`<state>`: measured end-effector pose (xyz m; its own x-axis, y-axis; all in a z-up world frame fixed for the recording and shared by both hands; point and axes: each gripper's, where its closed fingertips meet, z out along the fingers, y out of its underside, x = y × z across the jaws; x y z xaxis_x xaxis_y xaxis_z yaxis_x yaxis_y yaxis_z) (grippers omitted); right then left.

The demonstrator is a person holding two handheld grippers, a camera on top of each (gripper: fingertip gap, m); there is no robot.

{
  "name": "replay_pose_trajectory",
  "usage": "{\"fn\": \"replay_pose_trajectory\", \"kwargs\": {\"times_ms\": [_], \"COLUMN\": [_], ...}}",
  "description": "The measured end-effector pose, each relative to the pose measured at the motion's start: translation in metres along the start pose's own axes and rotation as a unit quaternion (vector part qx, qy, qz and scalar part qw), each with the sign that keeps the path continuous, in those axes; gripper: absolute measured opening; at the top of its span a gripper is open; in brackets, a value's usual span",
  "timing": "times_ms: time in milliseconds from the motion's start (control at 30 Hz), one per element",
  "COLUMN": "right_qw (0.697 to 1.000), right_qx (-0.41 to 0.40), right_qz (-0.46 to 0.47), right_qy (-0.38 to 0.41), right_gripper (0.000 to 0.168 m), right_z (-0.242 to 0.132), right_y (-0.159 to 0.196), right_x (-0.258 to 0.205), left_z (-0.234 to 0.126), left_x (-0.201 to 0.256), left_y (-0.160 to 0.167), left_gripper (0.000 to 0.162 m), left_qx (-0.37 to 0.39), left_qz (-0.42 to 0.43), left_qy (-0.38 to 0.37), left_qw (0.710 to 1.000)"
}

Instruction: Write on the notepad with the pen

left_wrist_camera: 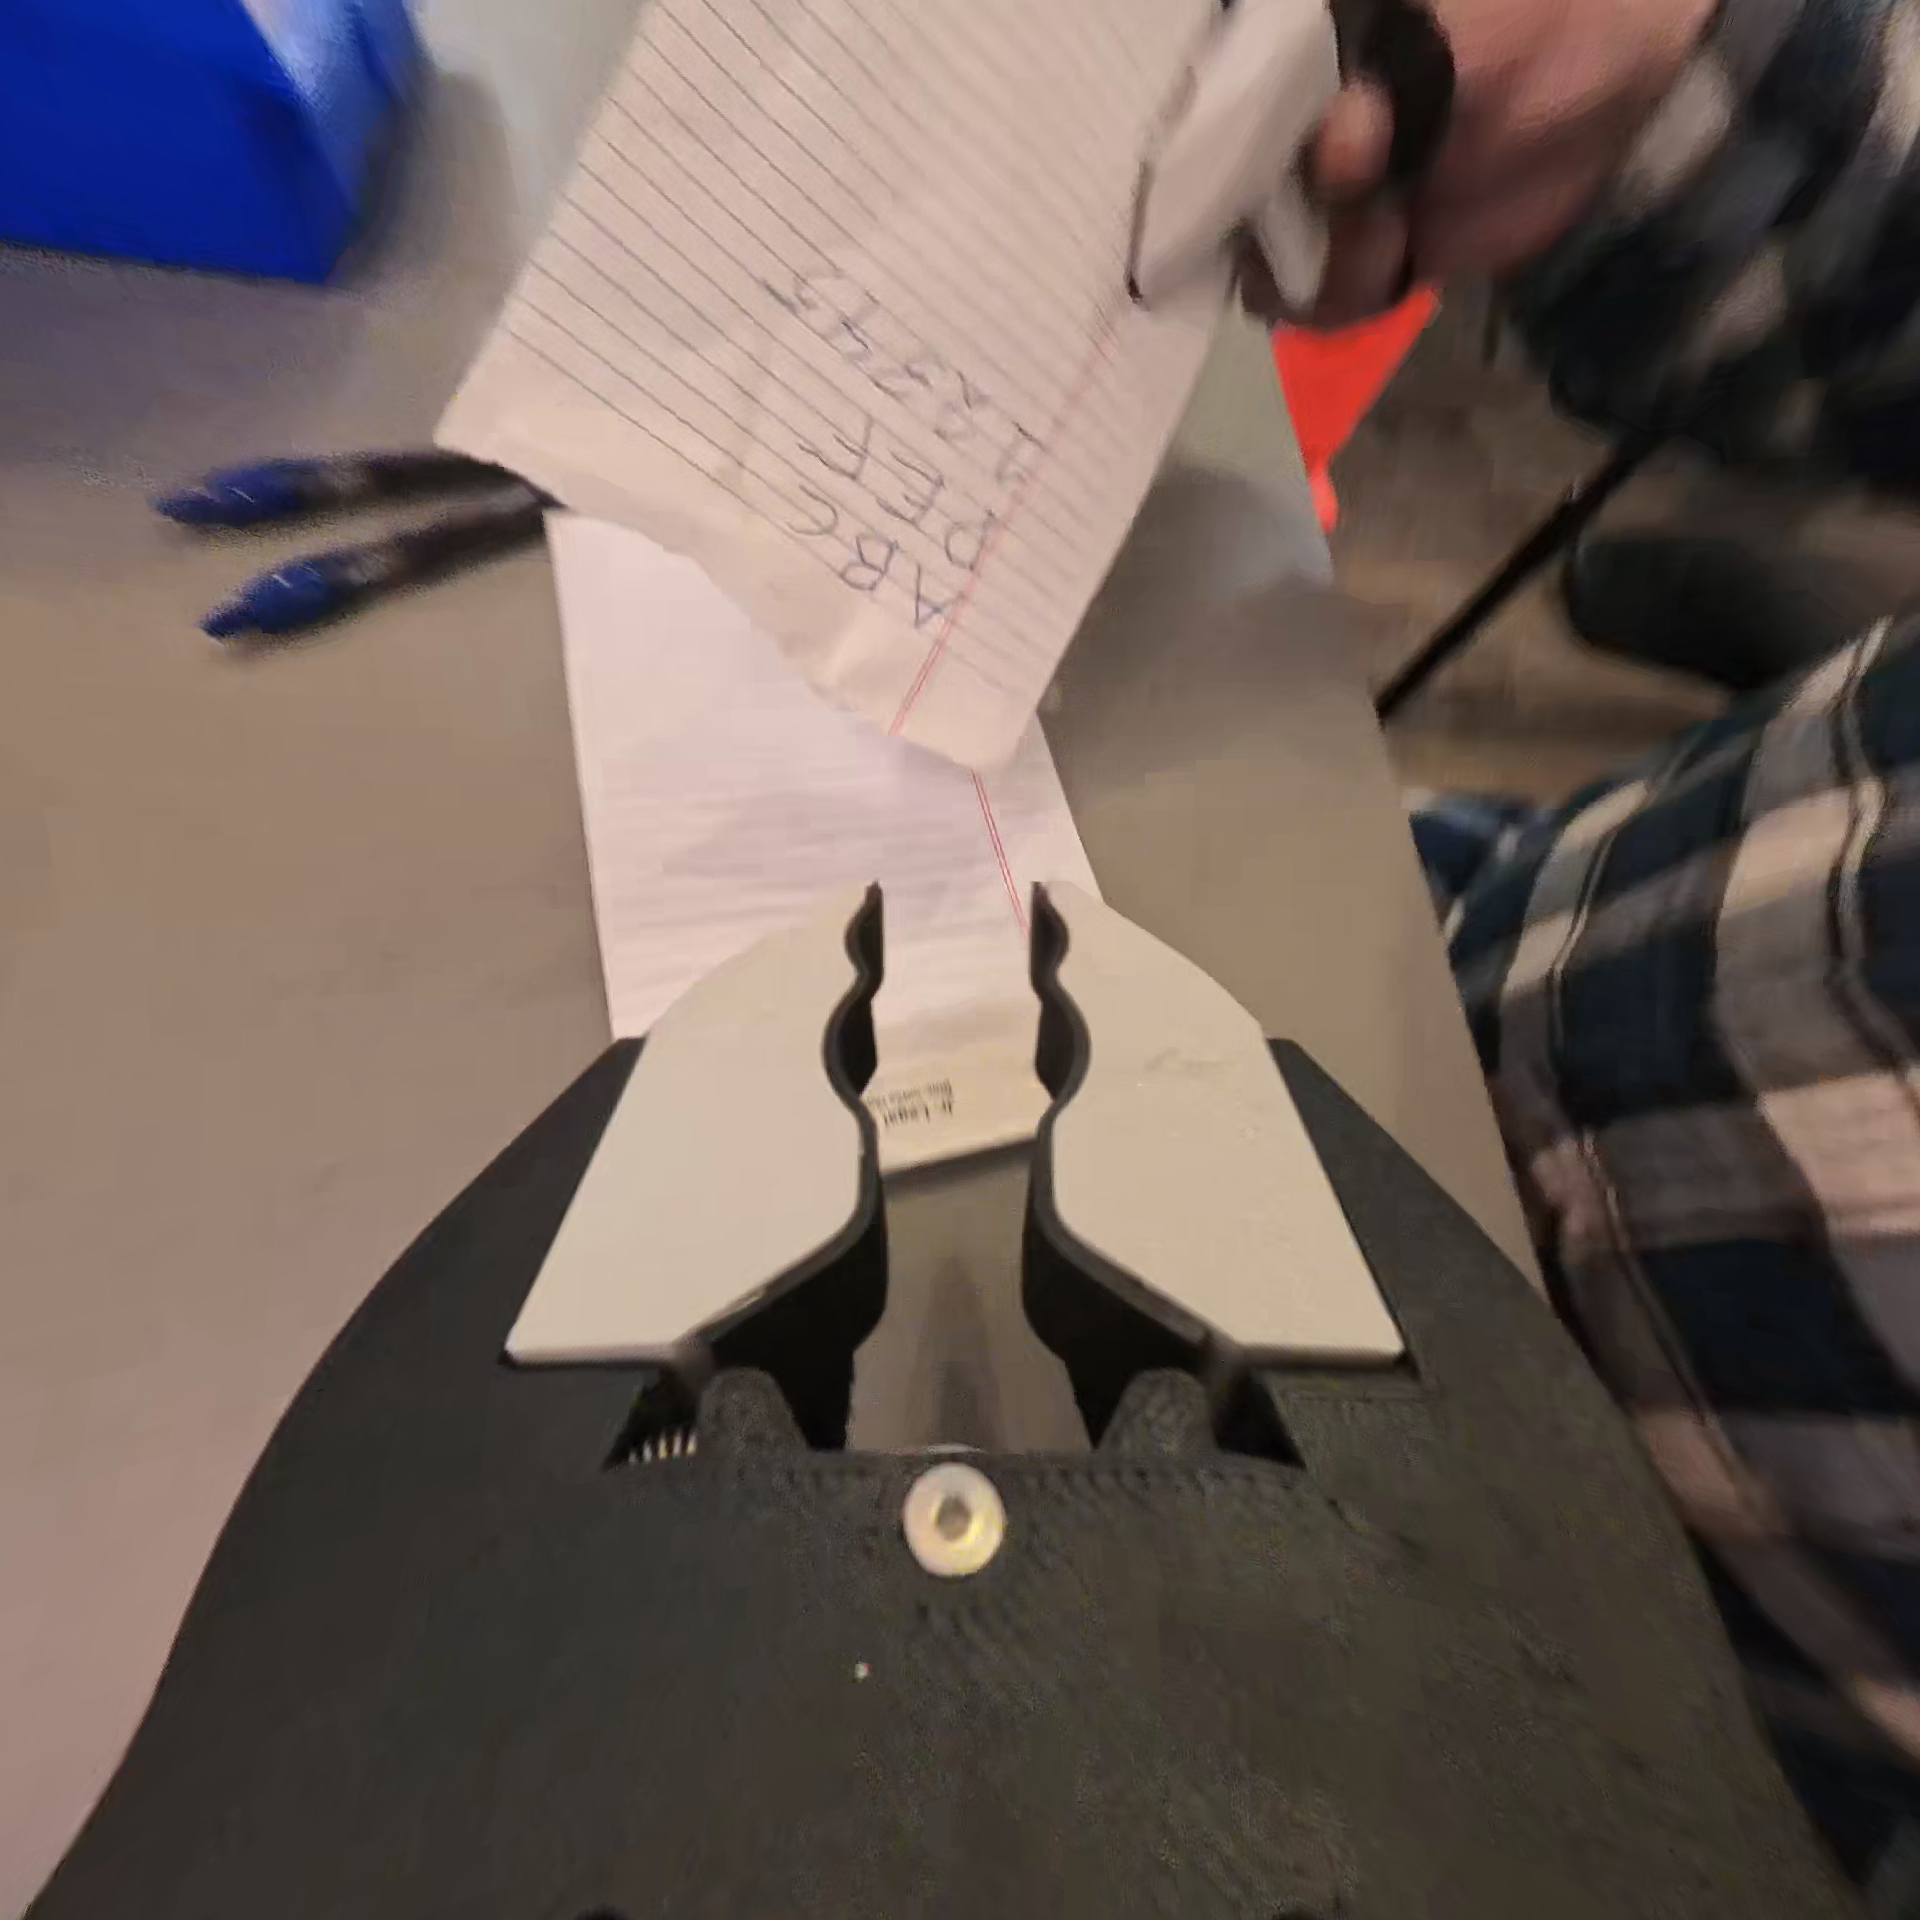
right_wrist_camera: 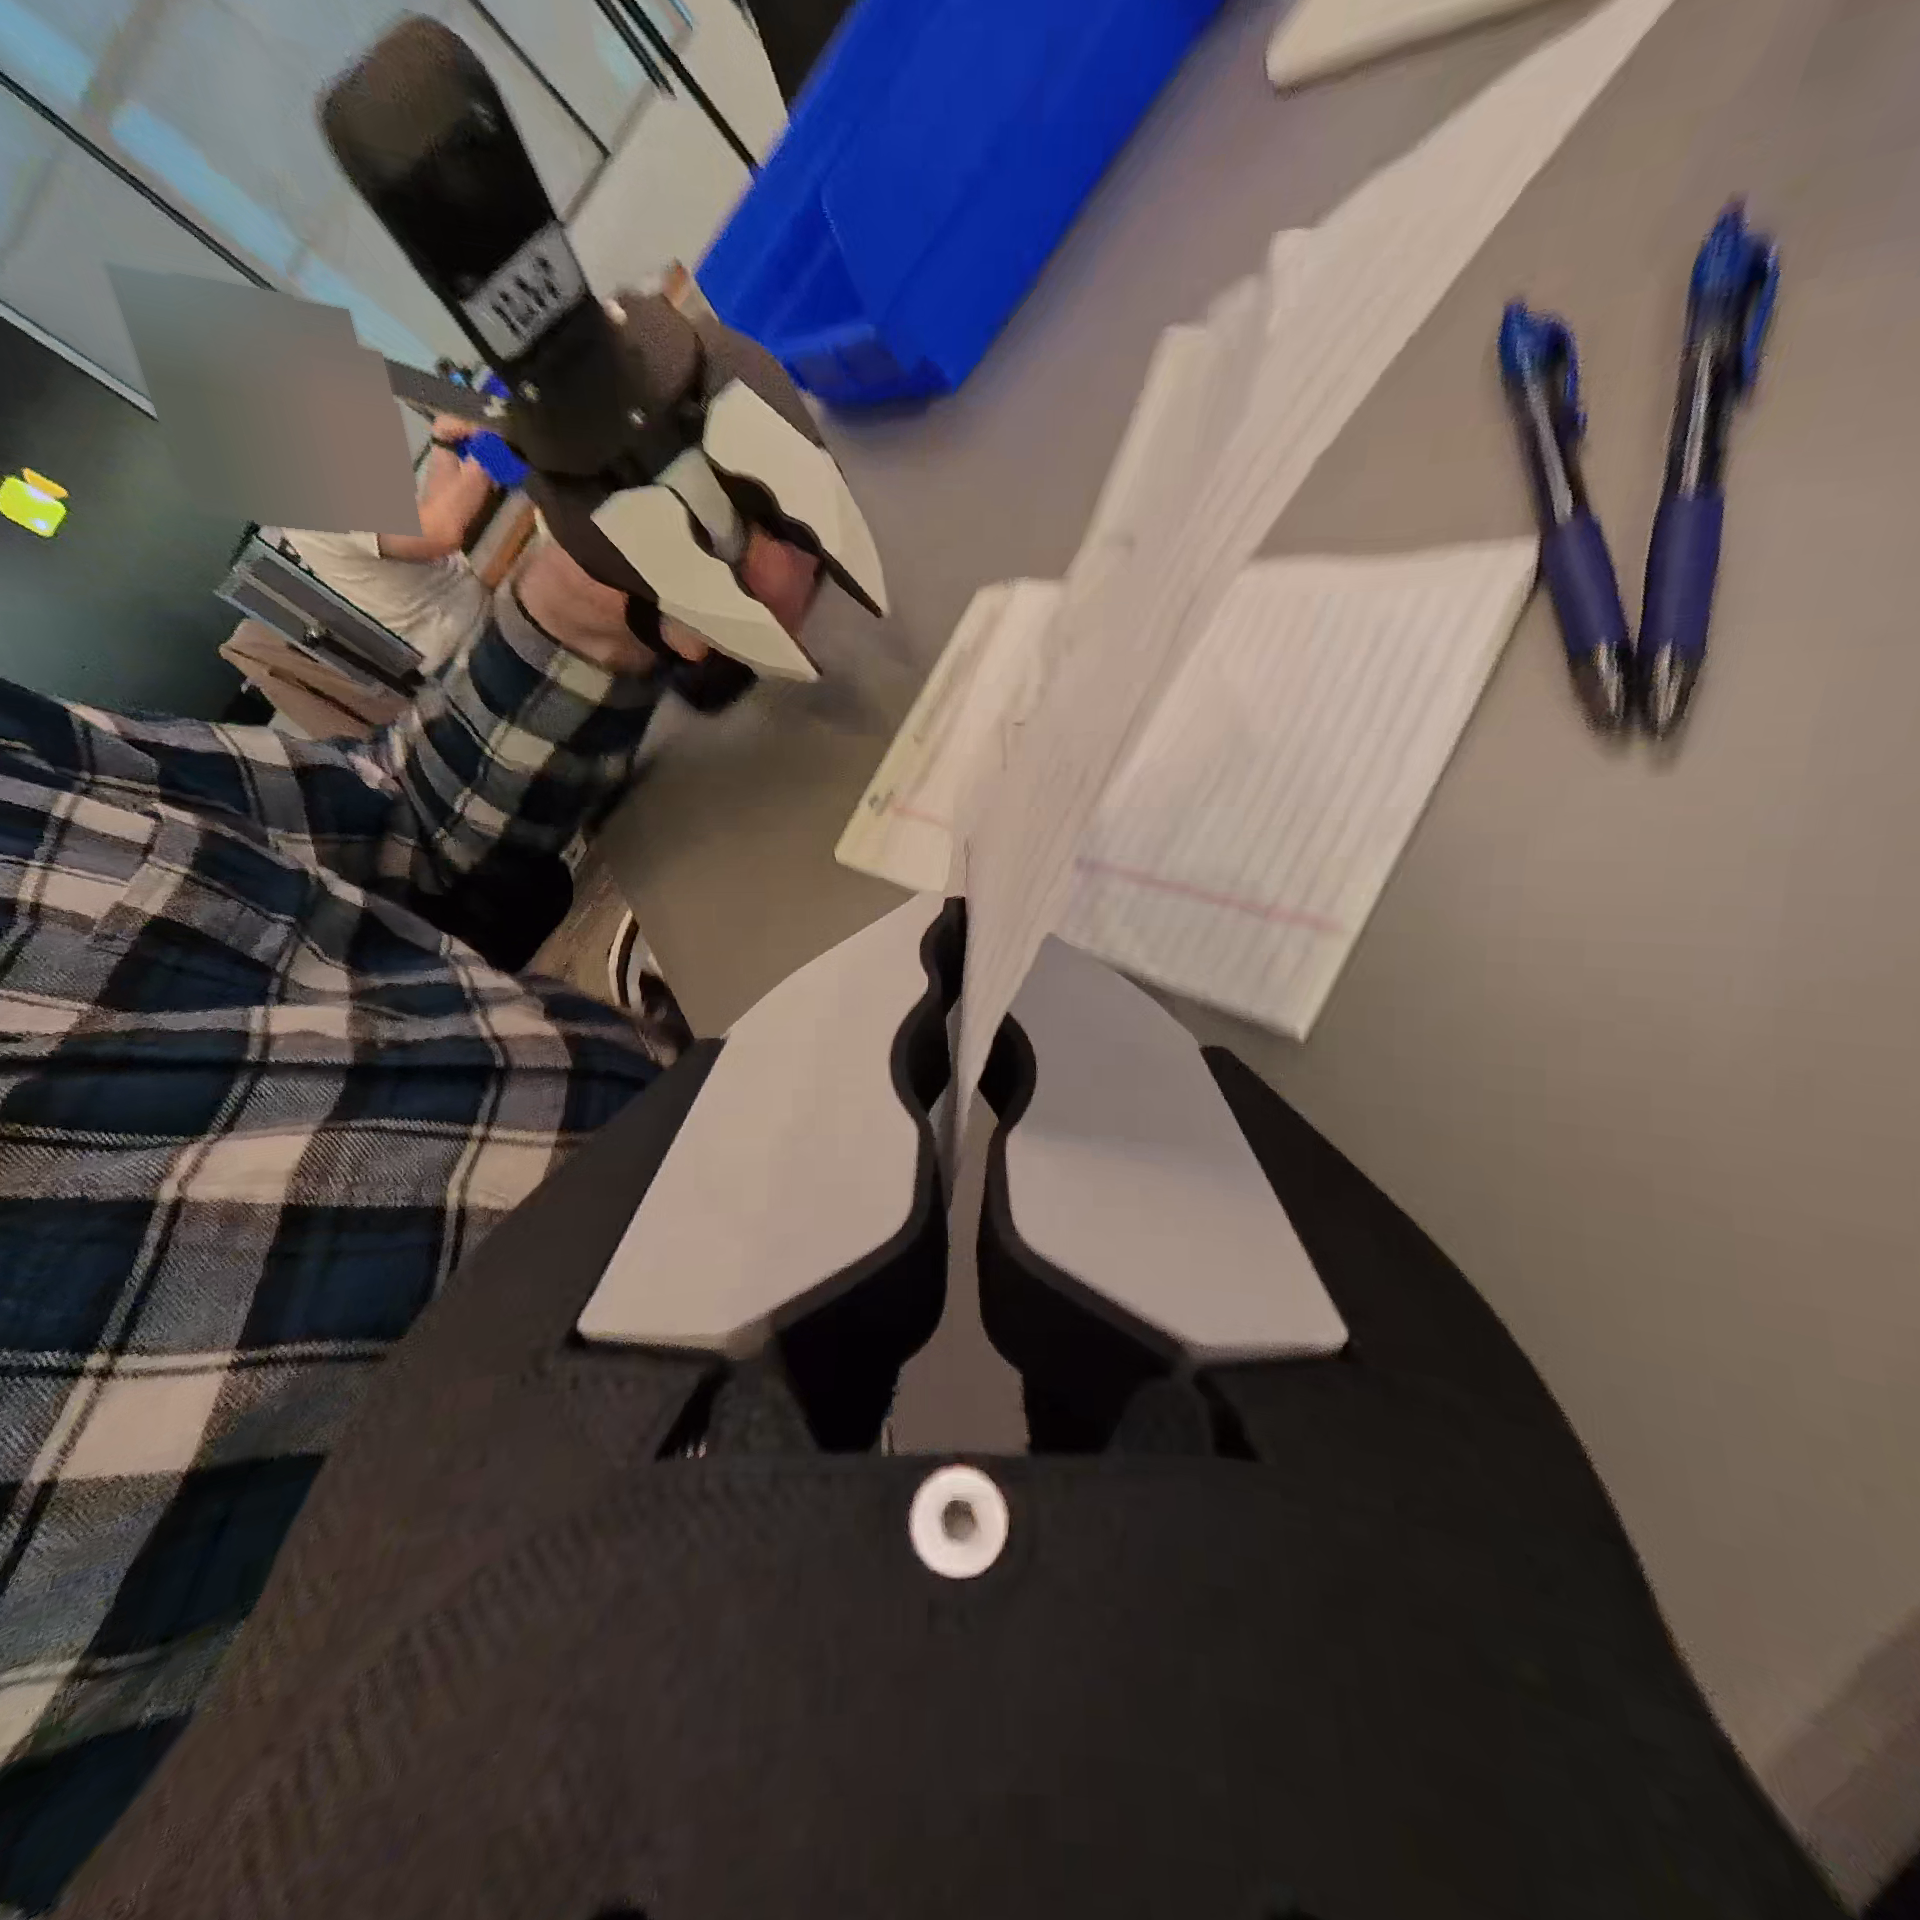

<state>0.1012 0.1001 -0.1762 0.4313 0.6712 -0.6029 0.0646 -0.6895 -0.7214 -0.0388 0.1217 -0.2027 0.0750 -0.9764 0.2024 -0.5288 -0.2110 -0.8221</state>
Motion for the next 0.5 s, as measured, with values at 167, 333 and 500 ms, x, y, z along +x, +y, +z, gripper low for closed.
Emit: {"fn": "replay_pose_trajectory", "kwargs": {"times_ms": [167,333,500], "right_qw": [0.991,0.967,0.943], "right_qx": [0.117,0.207,0.24], "right_qz": [-0.064,-0.143,-0.229], "right_qy": [-0.006,-0.032,-0.036], "right_gripper": [0.0,0.0,0.0], "right_z": [-0.008,-0.014,-0.009], "right_y": [-0.051,-0.096,-0.122], "right_x": [-0.02,-0.047,-0.078], "left_z": [0.003,0.011,0.013], "left_x": [-0.01,-0.001,0.01], "left_y": [-0.037,-0.07,-0.107], "left_gripper": [0.07,0.077,0.095], "left_qx": [0.152,0.251,0.33], "left_qz": [-0.109,-0.223,-0.279], "left_qy": [0.015,0.131,0.235], "left_qw": [0.982,0.933,0.871]}}
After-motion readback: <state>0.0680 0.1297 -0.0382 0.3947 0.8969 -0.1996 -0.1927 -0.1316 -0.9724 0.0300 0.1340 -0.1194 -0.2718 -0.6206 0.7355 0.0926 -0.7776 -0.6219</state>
